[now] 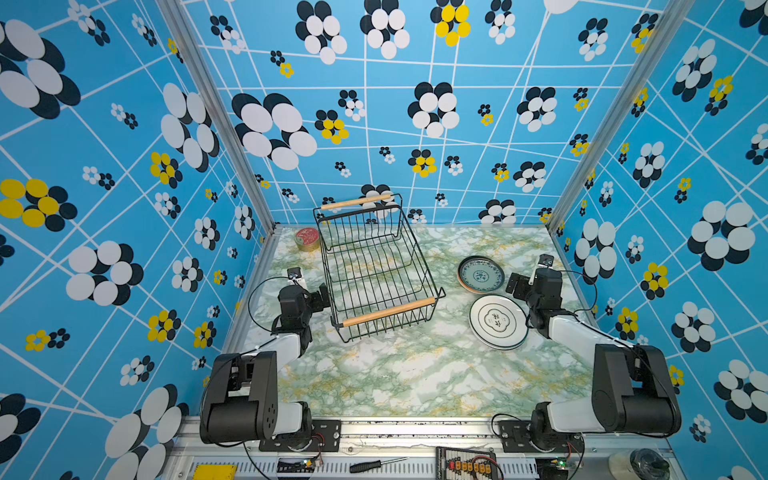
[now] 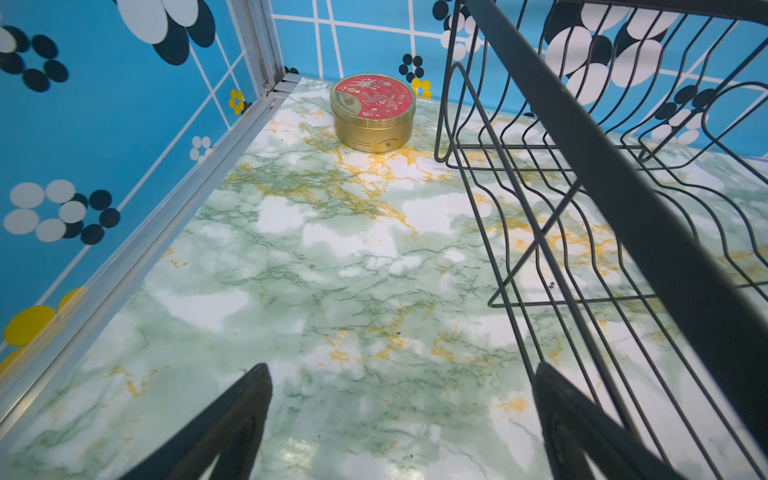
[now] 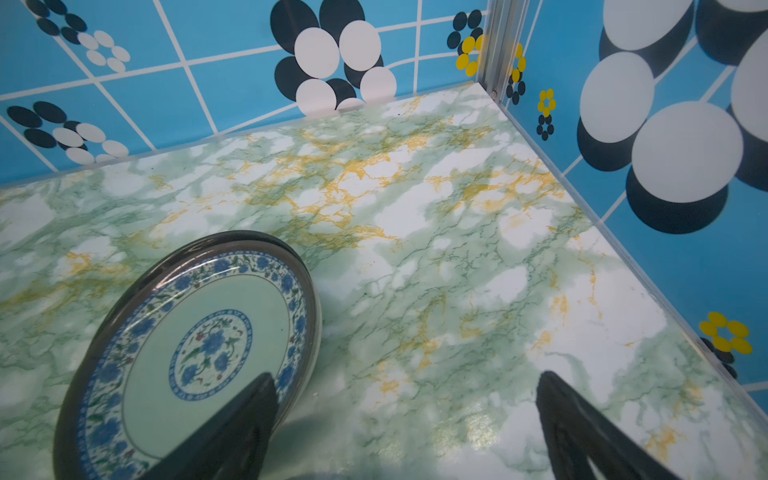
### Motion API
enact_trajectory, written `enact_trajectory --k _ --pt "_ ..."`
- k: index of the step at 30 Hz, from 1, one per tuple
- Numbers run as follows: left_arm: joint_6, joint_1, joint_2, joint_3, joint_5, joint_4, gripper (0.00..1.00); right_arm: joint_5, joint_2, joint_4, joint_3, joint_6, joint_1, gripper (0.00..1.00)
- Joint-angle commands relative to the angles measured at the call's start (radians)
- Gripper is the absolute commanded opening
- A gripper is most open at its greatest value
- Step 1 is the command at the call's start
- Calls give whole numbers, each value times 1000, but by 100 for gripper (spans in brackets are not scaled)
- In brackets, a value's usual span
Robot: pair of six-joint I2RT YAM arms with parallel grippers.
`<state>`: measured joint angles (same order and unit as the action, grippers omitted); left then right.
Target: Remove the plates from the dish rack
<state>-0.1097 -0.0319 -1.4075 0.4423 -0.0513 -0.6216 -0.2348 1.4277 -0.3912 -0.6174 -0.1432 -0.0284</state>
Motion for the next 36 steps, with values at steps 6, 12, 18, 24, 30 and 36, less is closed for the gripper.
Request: enact_trajectory --k 6,12,18,24,30,36 --pt "81 112 -48 -10 -244 -128 99 31 -32 -61 56 34 7 99" --pt "116 150 -104 1 -306 -180 99 71 -6 -216 131 62 8 99" --pt "108 146 -93 -30 -292 -219 99 141 99 -544 266 89 8 99" --pt "99 126 -93 -61 -232 -264 99 130 108 -505 238 85 11 99" --pt "107 124 -143 -89 -212 -359 99 130 109 -511 240 86 11 99" --pt "103 122 -141 -86 -208 -350 99 134 109 -505 236 90 12 99"
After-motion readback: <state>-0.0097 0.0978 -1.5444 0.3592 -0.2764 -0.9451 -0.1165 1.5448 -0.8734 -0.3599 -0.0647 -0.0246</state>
